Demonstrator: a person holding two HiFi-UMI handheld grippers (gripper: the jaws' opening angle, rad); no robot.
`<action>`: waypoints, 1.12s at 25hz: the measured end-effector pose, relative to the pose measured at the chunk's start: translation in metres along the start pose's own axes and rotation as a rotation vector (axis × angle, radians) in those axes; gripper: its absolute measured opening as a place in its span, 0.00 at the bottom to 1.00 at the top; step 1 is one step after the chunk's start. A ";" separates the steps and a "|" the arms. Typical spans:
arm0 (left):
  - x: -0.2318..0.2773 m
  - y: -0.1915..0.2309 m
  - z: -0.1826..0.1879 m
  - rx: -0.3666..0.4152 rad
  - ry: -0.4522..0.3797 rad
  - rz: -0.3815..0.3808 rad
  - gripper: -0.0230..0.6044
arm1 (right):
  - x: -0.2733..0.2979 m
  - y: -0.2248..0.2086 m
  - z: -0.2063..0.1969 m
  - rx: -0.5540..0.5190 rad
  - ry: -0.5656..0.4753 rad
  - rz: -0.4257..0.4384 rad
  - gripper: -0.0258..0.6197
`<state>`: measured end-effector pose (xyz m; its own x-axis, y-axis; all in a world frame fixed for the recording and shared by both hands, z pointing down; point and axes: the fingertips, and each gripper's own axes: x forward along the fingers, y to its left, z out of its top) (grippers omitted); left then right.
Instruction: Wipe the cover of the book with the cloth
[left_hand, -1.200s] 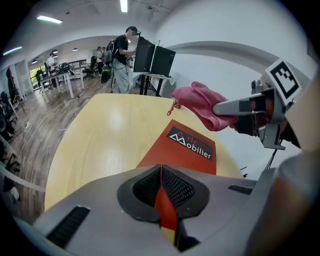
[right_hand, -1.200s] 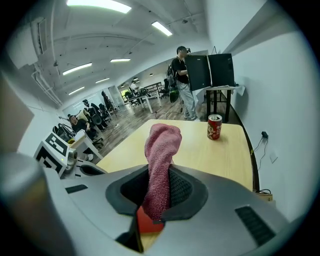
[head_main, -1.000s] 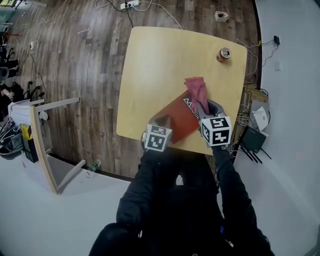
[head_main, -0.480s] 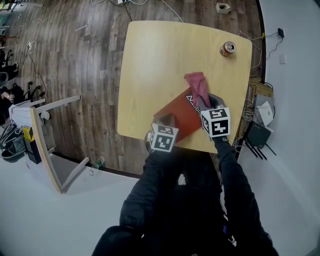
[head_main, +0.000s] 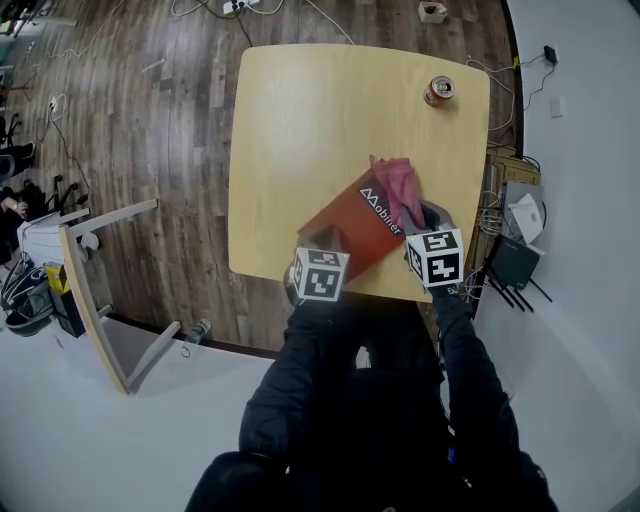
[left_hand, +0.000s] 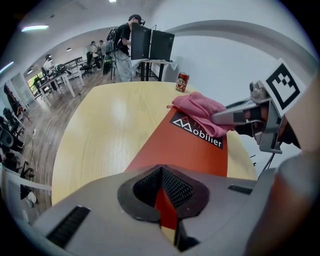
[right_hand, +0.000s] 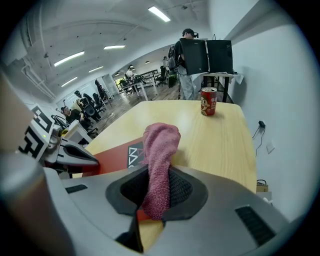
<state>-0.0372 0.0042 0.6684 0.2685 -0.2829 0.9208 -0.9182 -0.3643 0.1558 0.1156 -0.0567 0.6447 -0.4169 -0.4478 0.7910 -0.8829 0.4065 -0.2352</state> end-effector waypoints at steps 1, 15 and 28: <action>0.000 0.000 0.000 -0.002 -0.001 0.000 0.09 | -0.002 -0.001 -0.003 0.004 0.000 -0.003 0.18; 0.001 -0.001 0.002 -0.005 -0.007 0.022 0.09 | -0.037 -0.021 -0.030 0.032 0.001 -0.042 0.18; -0.002 -0.001 0.003 -0.001 -0.028 0.004 0.09 | -0.019 0.039 0.027 -0.011 -0.092 0.068 0.18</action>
<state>-0.0361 0.0026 0.6656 0.2732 -0.3092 0.9109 -0.9194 -0.3625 0.1527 0.0832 -0.0536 0.6053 -0.4946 -0.4896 0.7181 -0.8494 0.4472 -0.2802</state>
